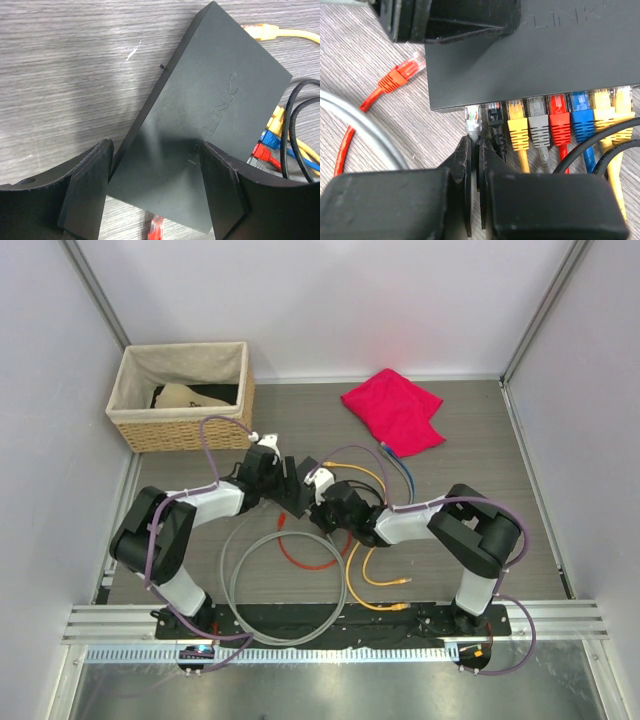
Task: Insert the plug into the switch port
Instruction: Insert the connector into the switch port.
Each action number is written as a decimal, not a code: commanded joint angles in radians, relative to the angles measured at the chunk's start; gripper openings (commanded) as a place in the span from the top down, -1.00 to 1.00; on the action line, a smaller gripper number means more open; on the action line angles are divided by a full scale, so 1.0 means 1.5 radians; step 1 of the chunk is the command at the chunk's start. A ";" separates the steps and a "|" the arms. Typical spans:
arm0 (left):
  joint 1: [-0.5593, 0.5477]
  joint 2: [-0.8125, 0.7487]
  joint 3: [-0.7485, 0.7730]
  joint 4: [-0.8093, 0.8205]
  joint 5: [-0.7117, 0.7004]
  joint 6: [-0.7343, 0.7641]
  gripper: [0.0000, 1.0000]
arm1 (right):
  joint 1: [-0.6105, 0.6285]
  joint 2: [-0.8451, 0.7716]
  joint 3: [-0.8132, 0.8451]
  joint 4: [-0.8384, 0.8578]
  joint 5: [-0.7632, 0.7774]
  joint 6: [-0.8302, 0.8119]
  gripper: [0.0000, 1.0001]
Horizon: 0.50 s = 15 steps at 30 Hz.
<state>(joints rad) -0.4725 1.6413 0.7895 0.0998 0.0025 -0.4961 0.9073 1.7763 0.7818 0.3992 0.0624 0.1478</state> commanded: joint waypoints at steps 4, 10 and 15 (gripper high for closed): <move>-0.025 0.053 -0.023 -0.056 0.141 -0.015 -0.38 | -0.003 -0.009 0.019 0.108 0.001 -0.036 0.98; -0.045 0.063 -0.017 -0.092 0.150 -0.004 -0.37 | -0.002 -0.015 0.059 0.080 0.000 -0.082 0.98; -0.065 0.061 -0.014 -0.098 0.164 -0.009 -0.32 | 0.001 -0.009 0.089 0.074 0.007 -0.093 0.98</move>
<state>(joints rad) -0.4709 1.6691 0.8043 0.1230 0.0528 -0.4782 0.9077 1.7763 0.8055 0.3603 0.0586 0.0402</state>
